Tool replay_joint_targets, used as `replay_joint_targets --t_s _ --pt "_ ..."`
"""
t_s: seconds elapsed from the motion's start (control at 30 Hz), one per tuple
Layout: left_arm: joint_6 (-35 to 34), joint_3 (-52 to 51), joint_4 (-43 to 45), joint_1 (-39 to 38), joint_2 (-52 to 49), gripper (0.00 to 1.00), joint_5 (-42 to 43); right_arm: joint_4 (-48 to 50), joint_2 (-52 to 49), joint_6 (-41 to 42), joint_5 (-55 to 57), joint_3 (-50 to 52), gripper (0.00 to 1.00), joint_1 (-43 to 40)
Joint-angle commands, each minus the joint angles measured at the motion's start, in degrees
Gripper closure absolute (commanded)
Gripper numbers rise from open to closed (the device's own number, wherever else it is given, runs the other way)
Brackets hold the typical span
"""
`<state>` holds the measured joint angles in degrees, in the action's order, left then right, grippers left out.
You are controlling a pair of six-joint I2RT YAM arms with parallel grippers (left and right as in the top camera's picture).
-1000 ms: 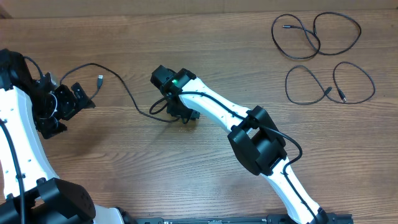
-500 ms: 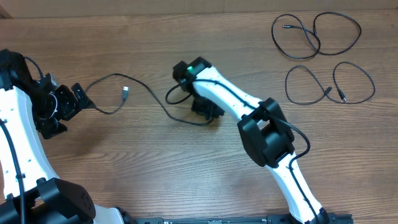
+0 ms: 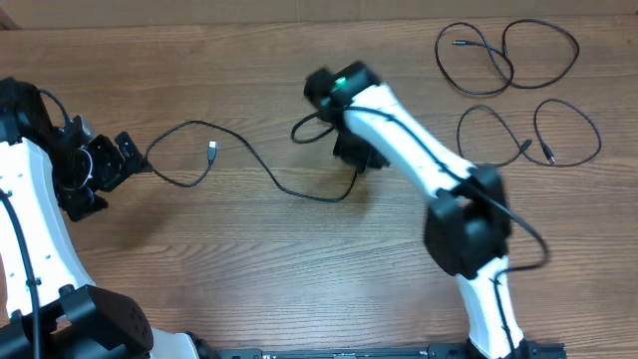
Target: Untangle cables
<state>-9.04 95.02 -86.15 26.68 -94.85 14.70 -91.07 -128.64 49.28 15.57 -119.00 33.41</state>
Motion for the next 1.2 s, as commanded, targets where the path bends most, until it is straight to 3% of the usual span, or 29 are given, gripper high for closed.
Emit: replay_joint_targets --t_s 0.0,0.1,0.23,0.53,0.77,0.9,1.17 --pt "-0.3 -1.1 0.7 -0.9 -0.4 0.0 -0.3 4.3 4.1 -12.4 -11.0 -0.2 0.58 -0.8" --pt "-0.4 -1.4 0.9 -0.9 -0.4 0.01 -0.3 7.7 3.6 -18.4 -20.2 -0.2 0.46 -0.6" --pt "-0.4 -1.4 0.9 -0.9 -0.4 0.01 -0.3 9.2 2.2 -18.7 -20.8 -0.2 0.44 1.1" --pt "-0.4 -1.4 0.9 -0.9 -0.4 0.0 -0.3 8.4 -1.4 -4.7 -11.3 4.8 0.46 4.4" --pt "-0.3 -1.4 0.7 -0.9 -0.4 0.01 -0.3 13.3 -1.5 -3.3 -11.6 13.0 0.49 3.3" --pt "-0.4 -1.5 0.9 -0.9 -0.4 0.0 -0.3 15.6 -1.5 -2.4 -13.3 16.5 0.56 0.3" --pt "-0.4 -1.5 0.9 -0.9 -0.4 0.0 -0.3 18.8 -1.5 -4.8 -14.2 18.9 0.55 -2.4"
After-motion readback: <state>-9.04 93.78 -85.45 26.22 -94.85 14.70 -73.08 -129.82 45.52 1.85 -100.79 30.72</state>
